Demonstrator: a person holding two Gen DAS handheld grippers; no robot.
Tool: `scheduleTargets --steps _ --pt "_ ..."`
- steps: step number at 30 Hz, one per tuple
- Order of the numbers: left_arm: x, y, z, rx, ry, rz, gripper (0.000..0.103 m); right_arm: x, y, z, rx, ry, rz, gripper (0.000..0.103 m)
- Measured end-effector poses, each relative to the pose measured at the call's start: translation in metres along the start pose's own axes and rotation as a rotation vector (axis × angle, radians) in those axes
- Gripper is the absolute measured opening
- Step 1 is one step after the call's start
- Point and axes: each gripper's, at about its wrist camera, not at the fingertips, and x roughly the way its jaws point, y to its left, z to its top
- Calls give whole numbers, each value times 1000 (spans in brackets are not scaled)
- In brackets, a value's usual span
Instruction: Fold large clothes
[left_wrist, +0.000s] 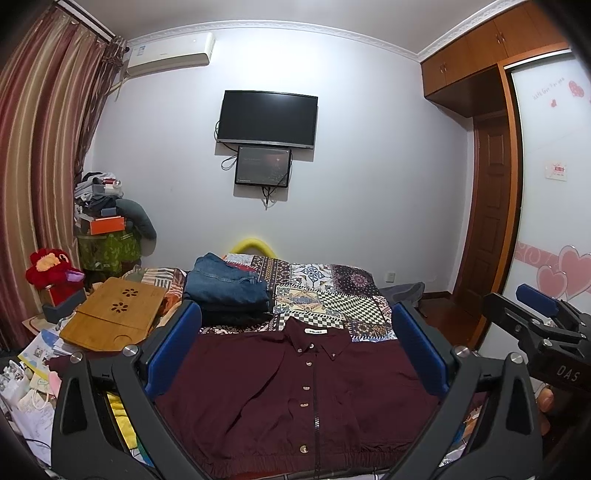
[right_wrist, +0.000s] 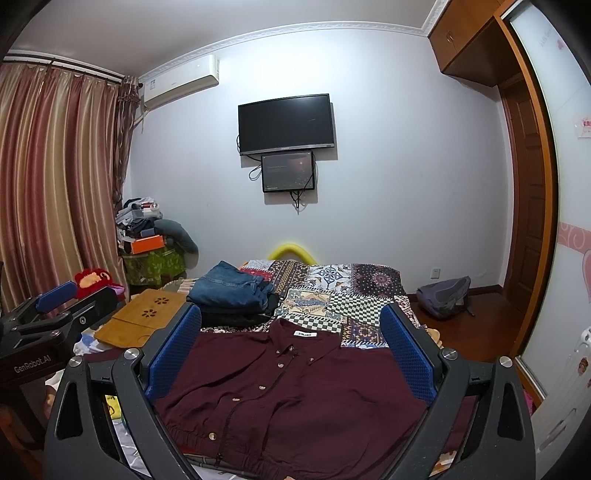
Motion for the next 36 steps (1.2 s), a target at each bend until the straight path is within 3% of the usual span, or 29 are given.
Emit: scheduleTargets --steps 36 --pt "5 4 -2 -8 12 3 103 5 -4 0 17 18 6 97"
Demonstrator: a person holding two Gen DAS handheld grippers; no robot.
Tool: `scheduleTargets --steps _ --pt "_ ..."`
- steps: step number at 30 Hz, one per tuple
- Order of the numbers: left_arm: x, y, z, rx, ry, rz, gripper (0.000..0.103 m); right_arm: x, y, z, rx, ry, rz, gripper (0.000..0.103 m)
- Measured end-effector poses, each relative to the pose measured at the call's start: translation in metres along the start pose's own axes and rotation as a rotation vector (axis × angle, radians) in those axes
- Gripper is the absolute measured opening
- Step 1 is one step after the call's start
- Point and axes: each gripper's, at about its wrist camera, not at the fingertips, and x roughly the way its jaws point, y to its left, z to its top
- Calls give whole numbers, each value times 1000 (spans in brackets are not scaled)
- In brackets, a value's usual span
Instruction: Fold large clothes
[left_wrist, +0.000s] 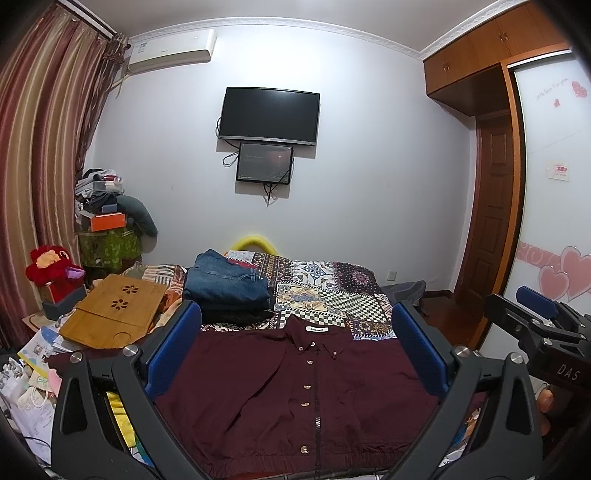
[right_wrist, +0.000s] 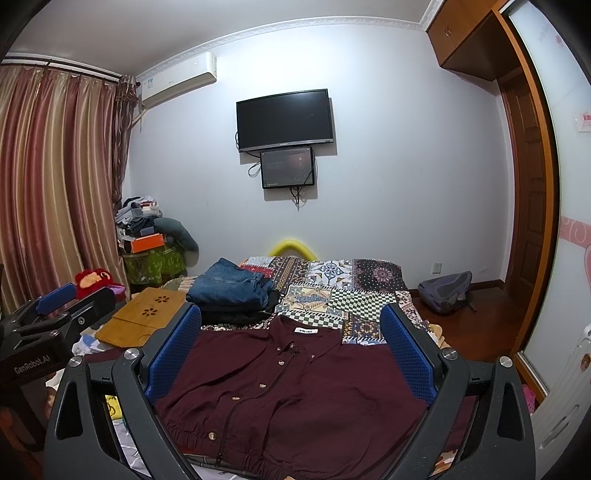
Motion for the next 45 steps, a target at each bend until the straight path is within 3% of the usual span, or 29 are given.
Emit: scheduleTargets --steps 13,23,32,40,42,45 --pt "30 19 9 -19 11 46 103 25 -6 5 11 29 7 97" --pt "73 71 19 -63 11 181 103 74 -11 8 18 103 21 97" --pt "125 148 3 -159 95 360 103 137 -7 -9 14 256 52 97" --pt "165 245 -42 -362 231 480 103 183 -7 -25 30 401 54 97" --pt "168 274 -58 -412 277 539 103 191 -9 -27 31 422 40 97" --pt "169 308 -78 -475 338 549 103 201 -10 -29 29 444 24 97"
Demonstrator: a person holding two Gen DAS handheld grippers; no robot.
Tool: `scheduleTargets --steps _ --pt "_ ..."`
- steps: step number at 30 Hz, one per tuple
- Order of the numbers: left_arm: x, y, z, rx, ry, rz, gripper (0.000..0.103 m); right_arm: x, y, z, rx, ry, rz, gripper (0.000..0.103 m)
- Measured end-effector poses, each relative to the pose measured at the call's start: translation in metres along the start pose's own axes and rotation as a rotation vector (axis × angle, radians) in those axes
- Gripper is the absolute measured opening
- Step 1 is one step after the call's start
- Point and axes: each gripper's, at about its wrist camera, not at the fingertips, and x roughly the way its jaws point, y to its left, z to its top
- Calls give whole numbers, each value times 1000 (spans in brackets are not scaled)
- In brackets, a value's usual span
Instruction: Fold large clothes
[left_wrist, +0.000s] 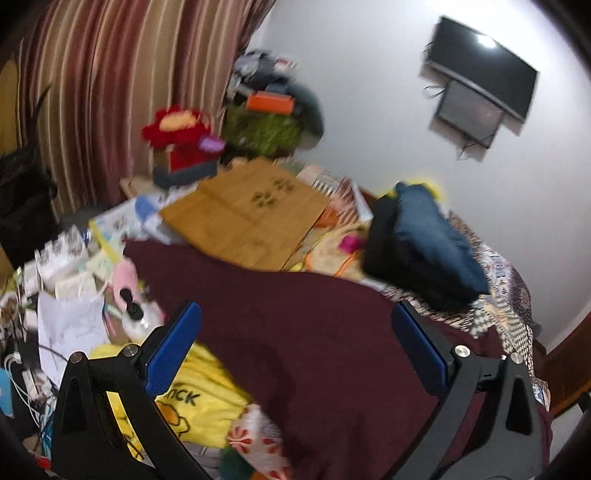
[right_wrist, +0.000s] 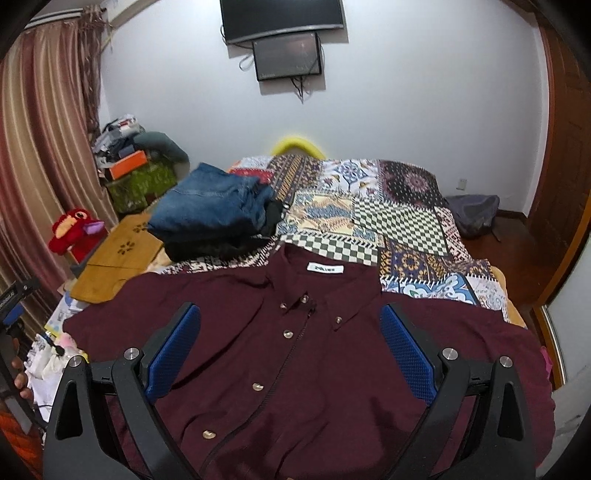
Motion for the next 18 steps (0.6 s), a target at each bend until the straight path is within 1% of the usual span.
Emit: scheduleTargets --steps 2,3,5,6,9,10,11,12,13,14,16,18 --pt "17 21 -2 -65 54 -2 103 6 -2 1 1 15 -11 97" --pt "26 32 -4 -94 77 13 103 9 -2 2 1 23 -17 97" --pt "39 45 -7 -117 105 30 103 16 -4 2 6 46 -29 97" --pt "51 54 -11 -126 138 31 103 19 -6 1 14 61 -33 97" --pt "83 75 -20 -187 232 -19 103 27 -9 1 38 90 -30 97" --pt "97 84 -25 -230 272 -49 103 29 -10 2 46 96 -28 97" --pt "108 90 -30 -271 307 -76 102 31 -12 2 53 102 -28 97" --pt "117 95 -35 -306 334 -92 98 32 -12 2 56 104 -29 97" --pt "128 102 -42 -357 369 -98 96 33 -13 2 57 107 -33 97" --pt "135 105 -46 -381 389 -96 92 34 -13 3 55 110 -38 97" --pt "152 109 -57 -396 431 -118 92 36 -12 3 48 114 -50 97" --pt "164 110 -66 -419 466 -121 92 37 -14 2 48 120 -58 97"
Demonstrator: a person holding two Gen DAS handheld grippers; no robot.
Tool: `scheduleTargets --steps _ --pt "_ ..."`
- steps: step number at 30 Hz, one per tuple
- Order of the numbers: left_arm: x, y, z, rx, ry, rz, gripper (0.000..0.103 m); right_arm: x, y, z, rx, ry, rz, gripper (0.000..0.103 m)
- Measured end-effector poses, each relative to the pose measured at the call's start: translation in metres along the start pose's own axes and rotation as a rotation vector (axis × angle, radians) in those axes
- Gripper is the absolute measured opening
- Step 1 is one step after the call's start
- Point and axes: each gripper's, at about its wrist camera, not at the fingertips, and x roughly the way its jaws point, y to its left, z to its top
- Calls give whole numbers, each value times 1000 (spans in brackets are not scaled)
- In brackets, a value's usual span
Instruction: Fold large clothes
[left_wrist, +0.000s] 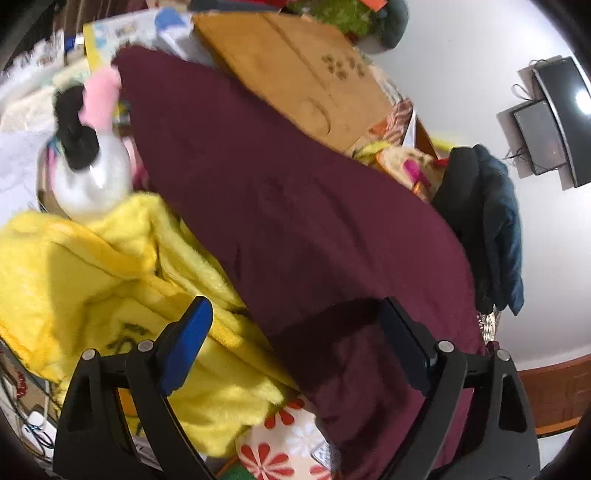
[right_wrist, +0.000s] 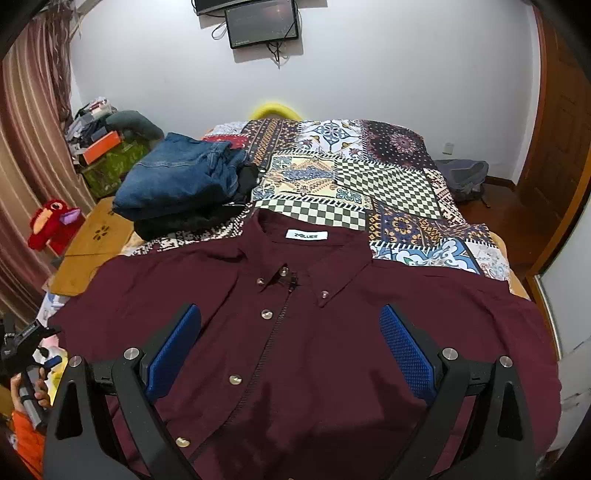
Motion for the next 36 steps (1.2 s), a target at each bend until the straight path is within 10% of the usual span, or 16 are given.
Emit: scheduleTargets --steps 8,12,16,22,31,36 --pt "7 -5 1 6 -17 -52 67 7 1 -1 -1 25 3 97" --pt "-1 -22 0 96 -43 -45 31 9 3 -2 -6 40 15 97" --pt "-23 -42 -3 185 -125 23 17 6 3 -3 -13 34 22 97" --pt "-67 -82 -3 296 -254 73 11 -1 -3 -3 -5 16 25 97" --pt "-136 -194 -52 610 -359 -178 0 -16 -16 -9 53 -7 58 97" --pt "-125 -189 -55 600 -296 -92 21 -23 -19 -12 44 -26 46 97"
